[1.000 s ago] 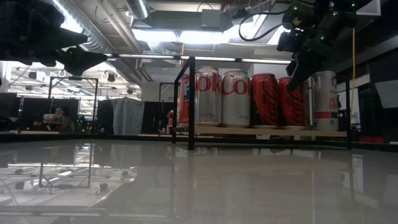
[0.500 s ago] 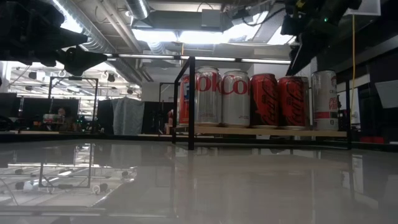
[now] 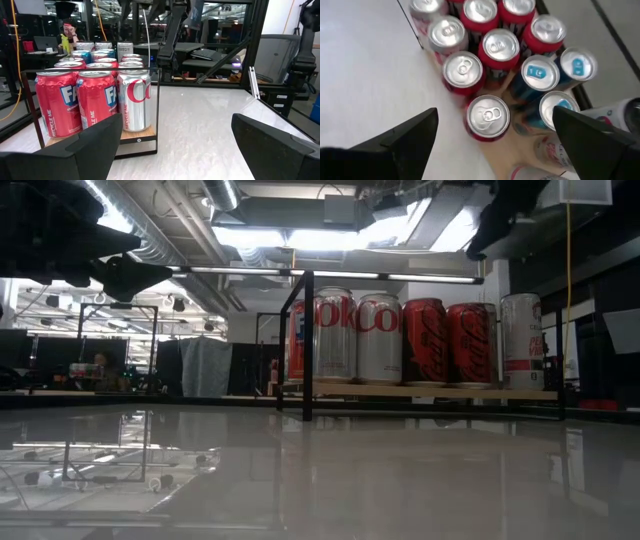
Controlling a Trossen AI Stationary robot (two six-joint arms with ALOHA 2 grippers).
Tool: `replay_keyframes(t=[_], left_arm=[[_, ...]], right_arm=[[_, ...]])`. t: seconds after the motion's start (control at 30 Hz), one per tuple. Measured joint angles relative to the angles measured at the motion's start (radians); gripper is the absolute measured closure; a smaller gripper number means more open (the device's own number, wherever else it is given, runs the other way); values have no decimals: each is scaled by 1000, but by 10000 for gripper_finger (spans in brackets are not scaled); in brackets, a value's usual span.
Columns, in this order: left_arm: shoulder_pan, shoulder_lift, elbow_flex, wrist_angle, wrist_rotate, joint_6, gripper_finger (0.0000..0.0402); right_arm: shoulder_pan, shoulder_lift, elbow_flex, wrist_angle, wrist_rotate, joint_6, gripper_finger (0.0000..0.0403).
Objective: Place canned beverage on shelf
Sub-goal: Return to Home Position
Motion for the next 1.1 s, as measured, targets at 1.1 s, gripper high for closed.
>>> replay_keyframes(t=[1.1], left_arm=[[0,0,0,0,0,0,34]], right_arm=[[396,-680,-461,503,194,196,20]])
